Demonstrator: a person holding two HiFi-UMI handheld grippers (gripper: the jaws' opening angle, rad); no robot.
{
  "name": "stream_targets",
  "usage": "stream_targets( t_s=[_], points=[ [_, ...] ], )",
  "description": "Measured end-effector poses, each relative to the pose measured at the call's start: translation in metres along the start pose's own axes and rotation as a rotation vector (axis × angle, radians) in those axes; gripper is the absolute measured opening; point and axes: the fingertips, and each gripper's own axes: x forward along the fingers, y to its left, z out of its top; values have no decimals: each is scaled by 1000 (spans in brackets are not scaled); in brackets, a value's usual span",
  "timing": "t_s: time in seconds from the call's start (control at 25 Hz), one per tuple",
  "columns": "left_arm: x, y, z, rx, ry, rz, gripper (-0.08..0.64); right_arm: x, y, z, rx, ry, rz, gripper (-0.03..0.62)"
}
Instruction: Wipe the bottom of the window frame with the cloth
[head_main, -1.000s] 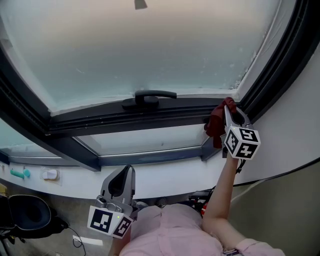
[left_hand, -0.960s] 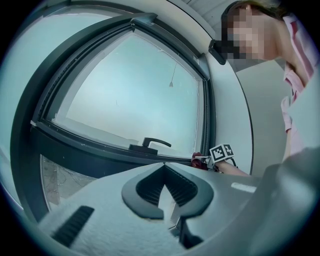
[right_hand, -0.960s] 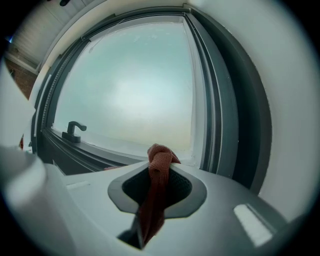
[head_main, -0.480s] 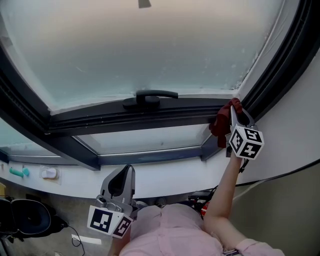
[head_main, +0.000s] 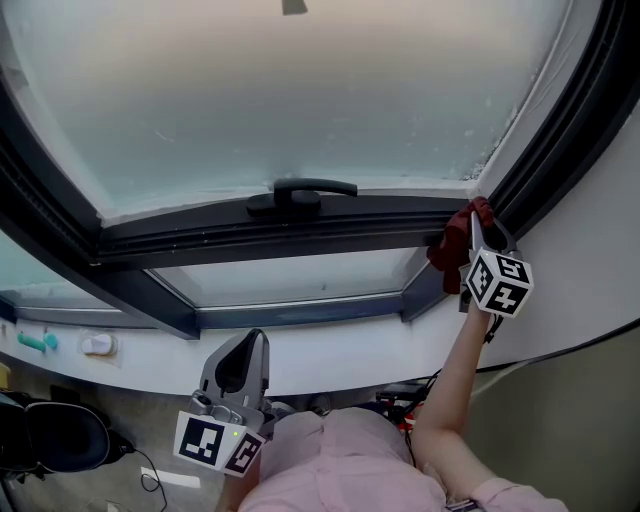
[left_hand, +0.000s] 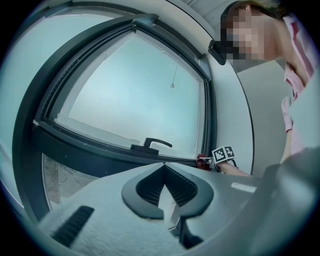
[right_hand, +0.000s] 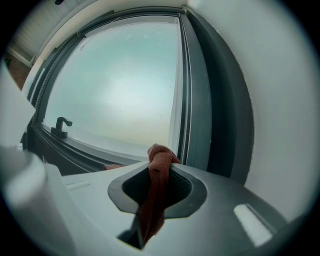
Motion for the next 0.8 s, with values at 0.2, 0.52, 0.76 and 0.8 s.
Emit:
stream_targets(
  t_s=[0.2, 0.52, 0.76, 0.8],
  points=[
    [-2, -3, -2, -5, 2, -5, 0, 0, -3, 0, -28, -6, -5, 63],
    [-14, -2, -5, -11, 11, -12, 0, -18, 12, 9, -93, -112, 22, 64],
    [-14, 2, -3, -13, 30, -46, 0, -63, 96, 16, -90, -196, 160, 63],
    [-14, 3, -4, -14, 33, -54, 0, -67, 115, 19, -94, -210, 196, 63]
  ],
)
